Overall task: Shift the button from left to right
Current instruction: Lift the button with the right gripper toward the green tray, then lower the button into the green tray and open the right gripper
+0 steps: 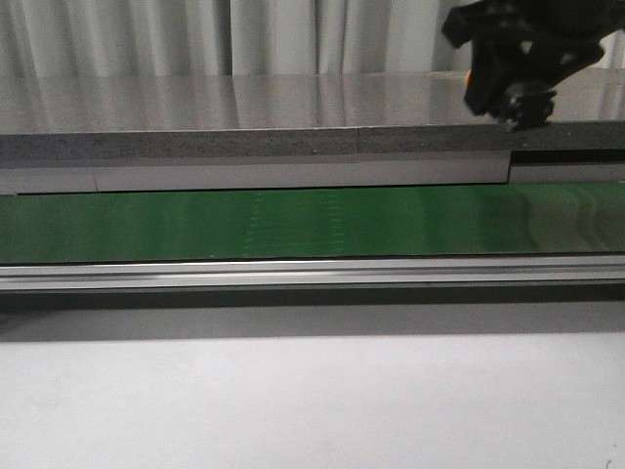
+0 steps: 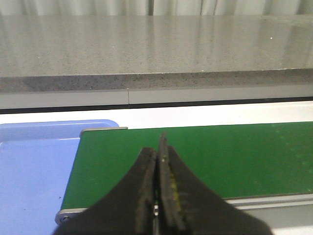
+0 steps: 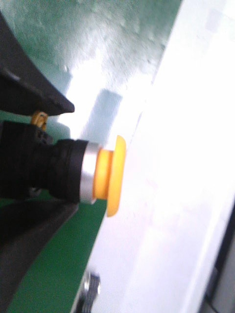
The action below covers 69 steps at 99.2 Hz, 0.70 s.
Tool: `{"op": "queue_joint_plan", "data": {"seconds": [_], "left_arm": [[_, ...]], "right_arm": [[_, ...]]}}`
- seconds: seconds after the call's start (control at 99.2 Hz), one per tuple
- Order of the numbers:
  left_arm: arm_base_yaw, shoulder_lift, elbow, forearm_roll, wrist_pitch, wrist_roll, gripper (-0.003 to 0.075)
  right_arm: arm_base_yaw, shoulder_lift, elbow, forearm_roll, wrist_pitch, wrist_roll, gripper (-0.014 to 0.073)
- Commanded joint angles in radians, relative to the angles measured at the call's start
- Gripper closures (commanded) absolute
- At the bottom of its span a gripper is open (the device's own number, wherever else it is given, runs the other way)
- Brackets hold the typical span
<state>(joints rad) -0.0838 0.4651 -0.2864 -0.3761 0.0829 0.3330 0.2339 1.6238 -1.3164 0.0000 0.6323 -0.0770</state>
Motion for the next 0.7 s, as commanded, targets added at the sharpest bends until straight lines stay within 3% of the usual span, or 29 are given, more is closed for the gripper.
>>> {"op": "queue_joint_plan", "data": {"seconds": [0.0,0.383,0.524,0.685], "left_arm": [[-0.010,0.003,-0.030,-0.008,-0.083,0.001,0.0741],[-0.010,0.003,-0.030,-0.008,-0.083,0.001,0.0741],[-0.010,0.003,-0.030,-0.008,-0.083,0.001,0.0741],[-0.010,0.003,-0.030,-0.008,-0.083,0.001,0.0741]], "right_arm": [[-0.066,-0.057,-0.061,-0.075,-0.025,-0.009,0.0452],[-0.489,-0.007,-0.074,-0.110,-0.067,-0.009,0.0452],[-0.577,0.068,-0.074,-0.110,-0.049,-0.009,0.0452],[-0.609,0.151,-0.074,-0.110,-0.018,-0.009,0.0452]]}}
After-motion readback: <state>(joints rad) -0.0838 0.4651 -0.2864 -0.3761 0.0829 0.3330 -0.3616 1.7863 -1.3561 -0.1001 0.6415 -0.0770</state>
